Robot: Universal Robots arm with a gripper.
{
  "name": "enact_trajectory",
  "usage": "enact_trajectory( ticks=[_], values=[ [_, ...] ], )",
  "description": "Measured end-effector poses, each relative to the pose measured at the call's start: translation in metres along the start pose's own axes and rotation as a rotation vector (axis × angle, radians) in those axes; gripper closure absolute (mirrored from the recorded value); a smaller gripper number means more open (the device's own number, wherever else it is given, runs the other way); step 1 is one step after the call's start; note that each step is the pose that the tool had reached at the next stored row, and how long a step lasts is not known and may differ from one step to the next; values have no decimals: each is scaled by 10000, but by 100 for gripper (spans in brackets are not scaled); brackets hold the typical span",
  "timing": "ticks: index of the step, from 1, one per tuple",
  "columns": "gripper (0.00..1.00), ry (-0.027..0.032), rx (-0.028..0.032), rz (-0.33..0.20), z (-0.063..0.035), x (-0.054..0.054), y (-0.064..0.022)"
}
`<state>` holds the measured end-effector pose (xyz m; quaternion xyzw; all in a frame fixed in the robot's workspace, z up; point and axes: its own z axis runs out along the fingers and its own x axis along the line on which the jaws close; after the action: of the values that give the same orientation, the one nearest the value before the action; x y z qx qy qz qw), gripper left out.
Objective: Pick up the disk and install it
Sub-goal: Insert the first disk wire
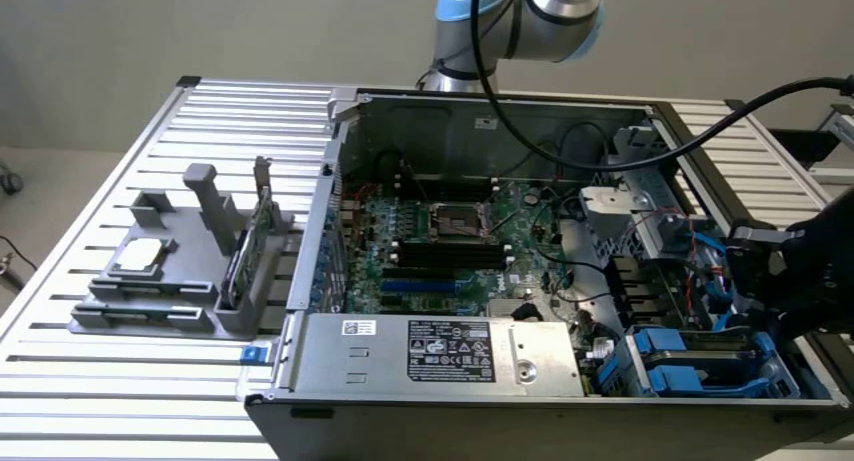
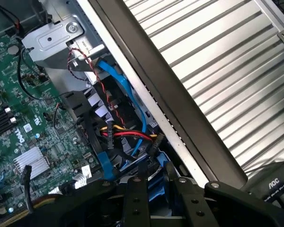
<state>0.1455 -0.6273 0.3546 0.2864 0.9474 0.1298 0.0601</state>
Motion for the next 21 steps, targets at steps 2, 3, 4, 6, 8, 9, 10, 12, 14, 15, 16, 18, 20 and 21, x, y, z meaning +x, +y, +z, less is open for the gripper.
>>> enact_trajectory(
  ticks=[2, 3, 4, 6, 8, 9, 10, 12, 14, 15, 16, 18, 20, 21],
  values=[
    [73, 115, -114, 59, -1, -2, -2],
    [73, 174, -175, 88, -1, -2, -3],
    [73, 228, -236, 119, -1, -3, -5],
    [73, 321, -376, 202, -1, -4, -6],
    [73, 384, -492, 319, 1, -6, -8],
    [73, 395, -528, 385, 3, -7, -10],
    [73, 395, -557, 464, 7, -8, -13],
    [73, 377, -603, 639, 17, -9, -19],
    [73, 351, -637, 811, 25, -11, -25],
    [73, 337, -646, 896, 29, -12, -28],
    [73, 323, -651, 979, 32, -13, -30],
    [73, 296, -659, 1151, 40, -15, -36],
    [73, 274, -659, 1311, 45, -16, -41],
    [73, 274, -660, 1380, 48, -18, -45]
  ],
)
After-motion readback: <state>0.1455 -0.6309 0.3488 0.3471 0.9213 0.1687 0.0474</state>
